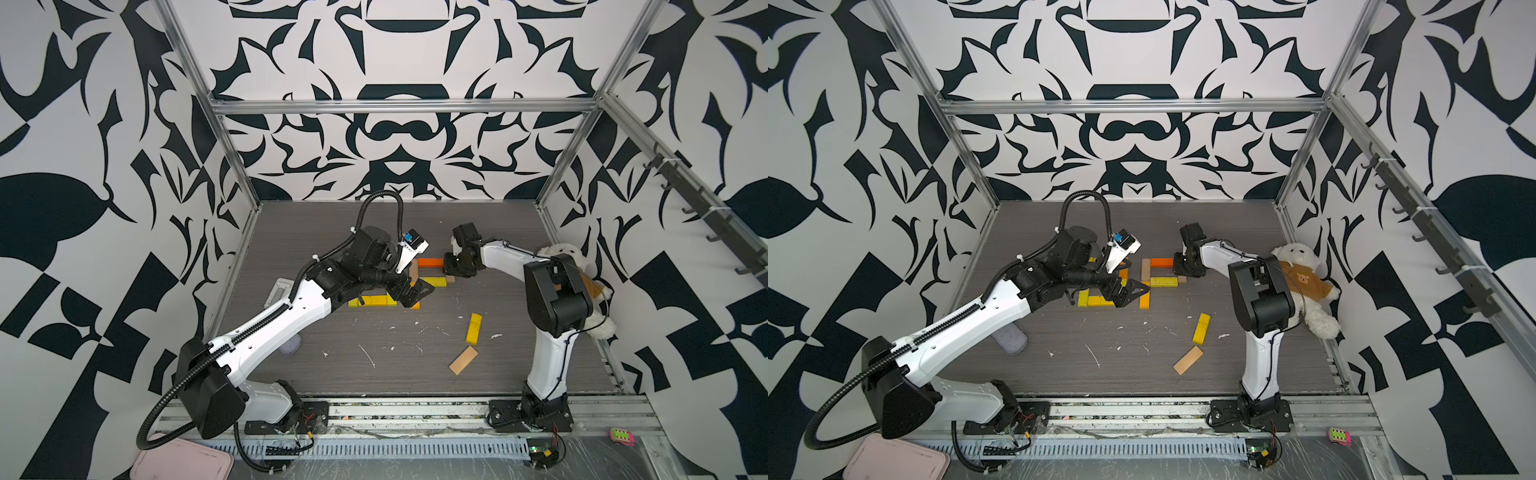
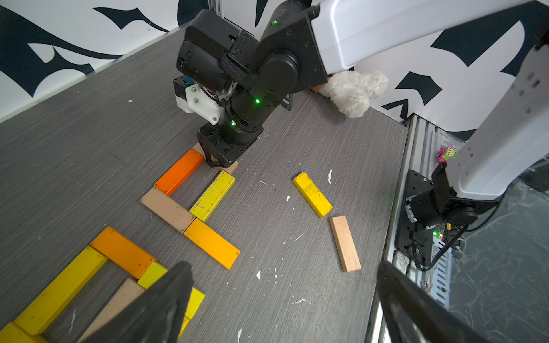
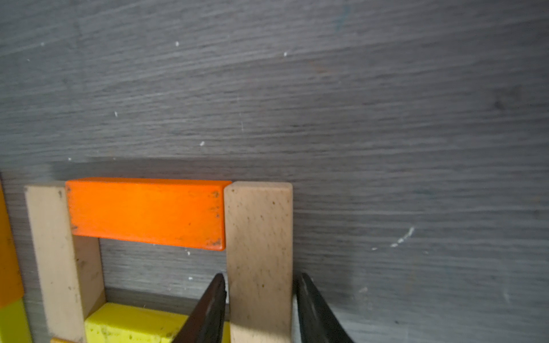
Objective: Assemble the number 8 with building blocks
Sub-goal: Assemble the building block at the center of the board.
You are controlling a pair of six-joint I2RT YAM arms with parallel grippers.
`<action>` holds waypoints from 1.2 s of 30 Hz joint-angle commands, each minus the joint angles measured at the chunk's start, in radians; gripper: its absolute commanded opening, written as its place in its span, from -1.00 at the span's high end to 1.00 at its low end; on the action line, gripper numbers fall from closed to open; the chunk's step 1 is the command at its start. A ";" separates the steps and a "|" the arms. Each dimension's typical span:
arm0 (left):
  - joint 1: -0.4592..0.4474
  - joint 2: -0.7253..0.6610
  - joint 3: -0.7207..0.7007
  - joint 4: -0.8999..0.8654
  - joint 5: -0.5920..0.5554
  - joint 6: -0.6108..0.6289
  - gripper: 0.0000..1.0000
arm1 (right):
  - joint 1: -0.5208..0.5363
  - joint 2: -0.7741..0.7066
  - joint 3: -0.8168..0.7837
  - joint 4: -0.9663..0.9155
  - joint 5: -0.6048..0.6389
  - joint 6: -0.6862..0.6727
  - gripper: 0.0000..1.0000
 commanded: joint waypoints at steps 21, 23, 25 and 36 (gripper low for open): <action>-0.022 -0.009 0.017 -0.033 -0.005 0.024 -0.99 | 0.005 -0.314 -0.141 -0.033 -0.033 0.015 -0.22; -0.026 -0.017 0.016 -0.033 0.027 0.037 -0.98 | 0.006 -0.382 -0.205 -0.038 -0.025 0.018 -0.22; -0.032 -0.022 0.015 -0.031 0.073 0.049 -0.99 | 0.009 -0.450 -0.262 -0.059 -0.010 0.023 -0.23; -0.044 -0.074 0.005 -0.074 0.315 0.077 -0.98 | 0.020 -0.803 -0.579 -0.155 0.087 0.088 -0.22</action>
